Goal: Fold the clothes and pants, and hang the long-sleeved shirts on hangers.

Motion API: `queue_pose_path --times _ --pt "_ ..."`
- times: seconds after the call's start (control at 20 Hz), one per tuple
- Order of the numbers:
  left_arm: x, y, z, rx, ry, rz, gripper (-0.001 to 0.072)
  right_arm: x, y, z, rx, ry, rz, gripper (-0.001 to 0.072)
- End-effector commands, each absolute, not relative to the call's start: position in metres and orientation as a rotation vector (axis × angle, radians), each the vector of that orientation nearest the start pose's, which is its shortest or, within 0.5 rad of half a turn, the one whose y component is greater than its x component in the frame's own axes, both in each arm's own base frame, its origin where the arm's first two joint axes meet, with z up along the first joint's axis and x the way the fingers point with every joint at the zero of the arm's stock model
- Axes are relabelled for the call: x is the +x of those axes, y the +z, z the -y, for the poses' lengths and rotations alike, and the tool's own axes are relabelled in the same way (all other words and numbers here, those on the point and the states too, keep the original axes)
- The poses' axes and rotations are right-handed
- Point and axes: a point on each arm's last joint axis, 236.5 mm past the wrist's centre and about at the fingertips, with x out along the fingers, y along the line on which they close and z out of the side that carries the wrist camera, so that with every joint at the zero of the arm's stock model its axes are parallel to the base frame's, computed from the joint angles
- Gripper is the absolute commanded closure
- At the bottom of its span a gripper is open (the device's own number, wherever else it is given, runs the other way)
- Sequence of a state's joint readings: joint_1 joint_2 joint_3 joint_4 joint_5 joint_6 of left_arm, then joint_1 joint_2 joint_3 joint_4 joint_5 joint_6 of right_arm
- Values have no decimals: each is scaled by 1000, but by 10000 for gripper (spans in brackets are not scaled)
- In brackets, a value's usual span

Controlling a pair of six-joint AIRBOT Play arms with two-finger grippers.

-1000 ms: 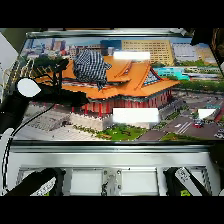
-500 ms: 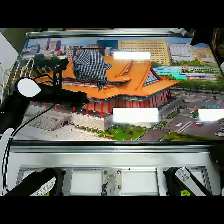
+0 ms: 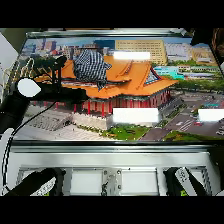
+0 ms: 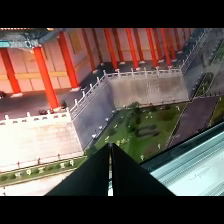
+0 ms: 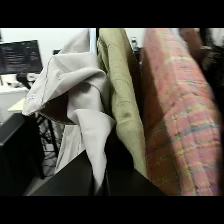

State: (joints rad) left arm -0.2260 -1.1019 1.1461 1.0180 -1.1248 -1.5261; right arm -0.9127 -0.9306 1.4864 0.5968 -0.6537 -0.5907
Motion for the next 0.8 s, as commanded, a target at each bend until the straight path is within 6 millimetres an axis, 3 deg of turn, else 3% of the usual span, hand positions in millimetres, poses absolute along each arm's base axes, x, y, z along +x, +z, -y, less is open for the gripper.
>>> queue_pose_path --times 0.0,0.3,0.35,0.55,0.75 --pt "344 105 194 -324 -542 -1089 692 119 447 362 88 -1465 243 695" --pt "343 105 194 -313 -550 -1092 693 142 441 357 102 -1367 195 676" --pt "343 105 194 -312 -550 -1092 693 146 455 349 62 -1326 226 236" --pt "343 105 194 -312 -549 -1090 693 138 476 331 38 -1301 286 242" --pt "344 105 193 -306 -552 -1088 693 151 524 285 -51 -1140 435 241"
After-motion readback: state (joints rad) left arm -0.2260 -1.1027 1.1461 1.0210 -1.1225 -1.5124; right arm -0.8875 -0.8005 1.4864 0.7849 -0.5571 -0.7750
